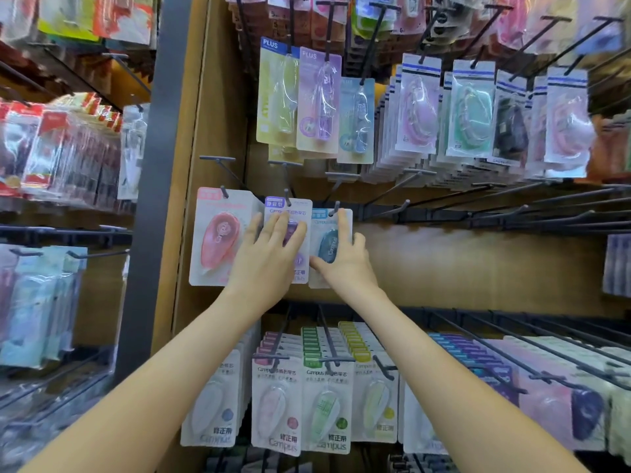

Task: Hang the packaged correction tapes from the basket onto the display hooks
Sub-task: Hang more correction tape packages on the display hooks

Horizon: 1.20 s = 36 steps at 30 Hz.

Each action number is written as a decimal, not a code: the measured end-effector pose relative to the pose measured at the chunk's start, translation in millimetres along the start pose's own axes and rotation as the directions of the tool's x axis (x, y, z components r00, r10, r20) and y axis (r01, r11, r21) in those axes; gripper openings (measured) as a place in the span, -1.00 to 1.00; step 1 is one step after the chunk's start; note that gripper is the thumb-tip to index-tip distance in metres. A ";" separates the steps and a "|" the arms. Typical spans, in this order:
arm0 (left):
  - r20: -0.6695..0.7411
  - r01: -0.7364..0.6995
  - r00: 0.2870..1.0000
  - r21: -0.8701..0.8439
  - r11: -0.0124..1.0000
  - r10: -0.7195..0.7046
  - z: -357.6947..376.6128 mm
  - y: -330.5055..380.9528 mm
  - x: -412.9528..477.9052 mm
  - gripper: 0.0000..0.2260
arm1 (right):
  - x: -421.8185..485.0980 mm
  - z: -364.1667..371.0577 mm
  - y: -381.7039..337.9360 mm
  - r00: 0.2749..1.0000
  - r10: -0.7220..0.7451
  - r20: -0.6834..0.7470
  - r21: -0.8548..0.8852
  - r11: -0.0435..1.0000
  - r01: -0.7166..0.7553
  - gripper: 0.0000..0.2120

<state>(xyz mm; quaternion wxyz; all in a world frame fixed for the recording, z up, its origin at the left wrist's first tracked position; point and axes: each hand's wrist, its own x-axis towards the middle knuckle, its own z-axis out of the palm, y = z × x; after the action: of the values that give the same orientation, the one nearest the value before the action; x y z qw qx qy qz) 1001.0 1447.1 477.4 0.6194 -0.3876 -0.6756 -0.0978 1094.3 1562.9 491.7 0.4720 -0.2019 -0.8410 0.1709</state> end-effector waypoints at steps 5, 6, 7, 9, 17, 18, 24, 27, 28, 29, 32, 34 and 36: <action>-0.068 0.114 0.985 -0.432 0.895 -0.159 -26.4 13.4 -38.8 -0.44 | -39.7 -16.5 -1.7 0.991 -0.105 -0.084 -0.001 0.994 0.105 -0.14; -0.051 0.150 0.977 -0.524 0.838 -0.207 -33.9 17.7 -56.6 -0.45 | -54.9 -16.2 -4.6 0.979 -0.168 -0.114 0.008 0.985 0.170 -0.17; -0.014 0.194 0.968 -0.589 0.784 -0.250 -41.0 21.1 -77.2 -0.47 | -72.1 -13.7 -9.3 0.964 -0.233 -0.124 0.018 0.971 0.237 -0.21; 0.083 0.284 0.949 -0.640 0.714 -0.303 -54.8 23.1 -124.1 -0.49 | -109.9 -1.2 -20.1 0.934 -0.343 -0.095 0.068 0.934 0.350 -0.30; 0.367 0.525 0.851 -0.580 0.623 -0.375 -113.3 0.8 -334.7 -0.62 | -275.8 108.8 -52.7 0.816 -0.522 0.248 0.323 0.839 0.439 -0.46; 0.421 0.558 0.827 -0.542 0.628 -0.372 -116.2 -3.7 -362.4 -0.61 | -295.2 128.5 -56.8 0.803 -0.516 0.298 0.338 0.844 0.417 -0.47; 0.808 0.821 0.440 -0.186 0.540 -0.391 -125.3 -40.8 -564.4 -0.57 | -415.1 269.9 -76.8 0.625 -0.347 0.699 0.310 0.935 0.173 -0.47; 0.913 0.880 0.144 0.059 0.472 -0.383 -139.4 -44.0 -674.3 -0.59 | -493.1 340.7 -65.9 0.467 -0.213 0.858 0.197 0.977 0.084 -0.46; 0.926 0.879 0.048 0.140 0.456 -0.375 -143.4 -42.0 -709.7 -0.61 | -521.5 362.3 -57.5 0.417 -0.174 0.892 0.159 0.985 0.071 -0.45; 0.931 0.872 -0.048 0.216 0.440 -0.361 -147.0 -38.8 -744.7 -0.62 | -550.1 382.7 -47.3 0.366 -0.135 0.921 0.121 0.991 0.062 -0.45; 0.900 0.836 -0.298 0.407 0.368 -0.317 -156.9 -15.7 -843.5 -0.57 | -642.2 432.1 -2.9 0.191 0.007 0.982 -0.009 1.000 0.013 -0.47; 0.865 0.817 -0.410 0.489 0.306 -0.289 -163.3 12.7 -909.4 -0.57 | -707.6 459.3 37.2 0.107 0.094 0.990 -0.092 0.996 -0.021 -0.47; 0.835 0.804 -0.486 0.543 0.244 -0.259 -166.0 45.9 -968.8 -0.56 | -773.4 484.4 83.3 0.029 0.178 0.984 -0.177 0.984 -0.031 -0.48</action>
<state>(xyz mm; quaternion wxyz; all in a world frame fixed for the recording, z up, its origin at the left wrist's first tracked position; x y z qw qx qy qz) 1091.2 986.5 -387.5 -0.2864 0.0170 -0.9104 -0.2979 1057.0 1200.2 -349.0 -0.2684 -0.1123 -0.9230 0.2518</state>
